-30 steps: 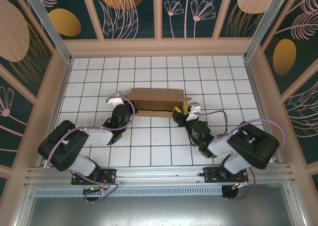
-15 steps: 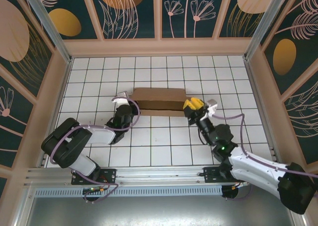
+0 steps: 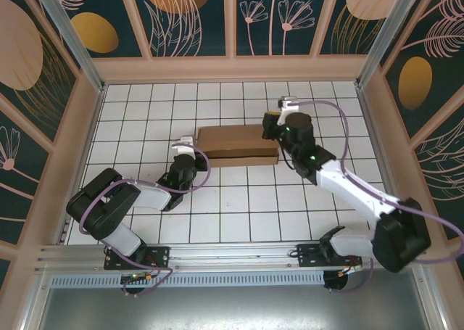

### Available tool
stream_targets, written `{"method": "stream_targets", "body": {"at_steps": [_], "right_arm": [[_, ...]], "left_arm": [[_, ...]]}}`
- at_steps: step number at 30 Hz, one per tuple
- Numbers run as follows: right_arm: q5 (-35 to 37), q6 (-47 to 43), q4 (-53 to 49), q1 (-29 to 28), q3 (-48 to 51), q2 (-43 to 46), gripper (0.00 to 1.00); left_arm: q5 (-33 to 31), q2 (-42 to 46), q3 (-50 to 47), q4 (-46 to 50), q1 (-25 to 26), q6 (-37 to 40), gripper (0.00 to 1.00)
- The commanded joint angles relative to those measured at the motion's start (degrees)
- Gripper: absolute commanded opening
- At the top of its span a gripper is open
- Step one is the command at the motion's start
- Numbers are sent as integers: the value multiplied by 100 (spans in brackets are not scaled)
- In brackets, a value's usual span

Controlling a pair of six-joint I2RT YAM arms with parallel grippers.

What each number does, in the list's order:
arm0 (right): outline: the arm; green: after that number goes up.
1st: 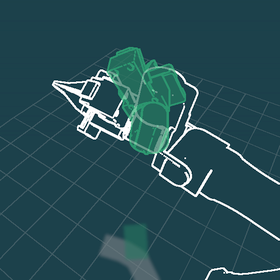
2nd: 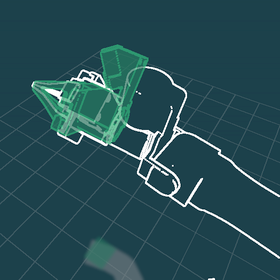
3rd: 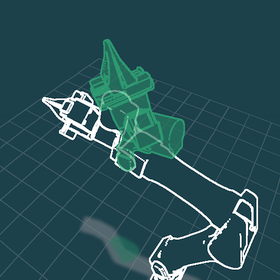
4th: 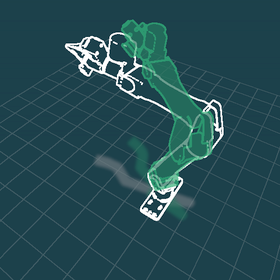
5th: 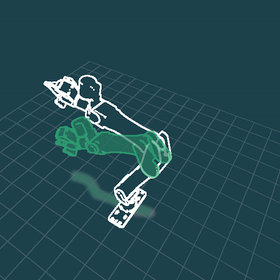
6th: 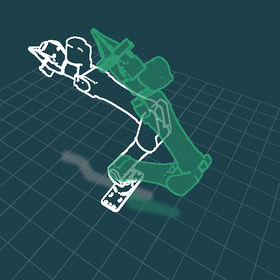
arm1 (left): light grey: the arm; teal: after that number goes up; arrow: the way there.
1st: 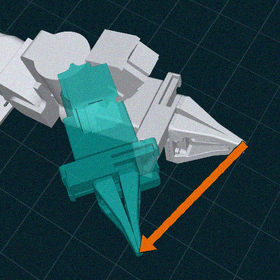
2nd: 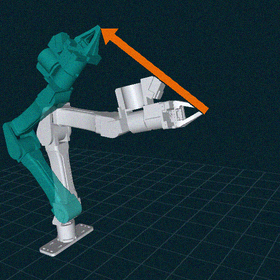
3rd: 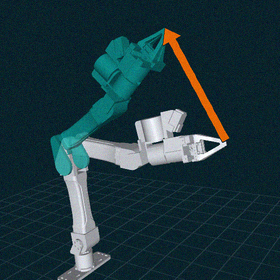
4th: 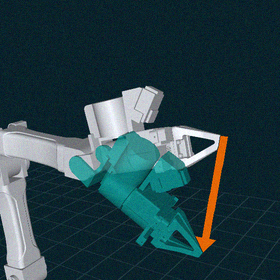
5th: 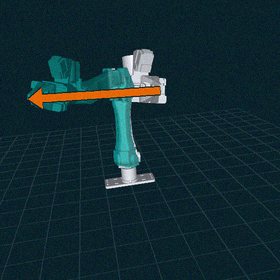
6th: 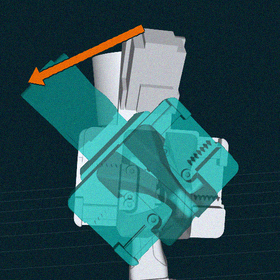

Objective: Fold the paper box

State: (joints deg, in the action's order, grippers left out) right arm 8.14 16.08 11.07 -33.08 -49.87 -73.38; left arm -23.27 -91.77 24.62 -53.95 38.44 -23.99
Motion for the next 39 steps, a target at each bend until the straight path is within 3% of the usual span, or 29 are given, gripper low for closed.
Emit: {"method": "stream_targets", "body": {"at_steps": [1, 4, 9, 13, 17, 25, 30, 32, 33, 35, 39], "right_arm": [[-225, 210, -1088, 12, -421, -825, 6], [-144, 308, -1248, 3, -653, -1671, 3], [-233, 424, -802, 1, -451, -2161, 0], [-167, 399, -756, -6, -435, -2475, 0], [-43, 335, -760, 2, -402, -2709, 0], [-54, 231, -625, 20, -297, -2835, 4], [-169, 60, -726, 21, -324, -2942, 5], [-248, -6, -720, 21, -279, -2977, 5], [-289, -48, -733, 21, -264, -3005, 5], [-380, -118, -771, 19, -255, -3088, 6], [-556, -293, -1039, 36, -411, -3265, 7]], "left_arm": [[458, -167, 13, 1216, 74, 288, 8], [569, -49, 311, 1846, 76, 227, 17], [675, 216, 556, 2829, 70, -485, 38], [725, 646, 273, 3159, 72, -1090, 43], [897, 1340, 93, 3424, 76, -1268, 43], [429, 2377, -252, 4046, 76, -1609, 35], [-237, 2611, 360, 4488, 38, -1171, 29], [-212, 2495, 772, 4534, -147, -951, 29], [-18, 2335, 1040, 4632, -348, -967, 24], [910, 1900, 1556, 4775, -842, -1092, 0], [3264, 713, 2503, 4613, -1402, -1118, 0]]}}
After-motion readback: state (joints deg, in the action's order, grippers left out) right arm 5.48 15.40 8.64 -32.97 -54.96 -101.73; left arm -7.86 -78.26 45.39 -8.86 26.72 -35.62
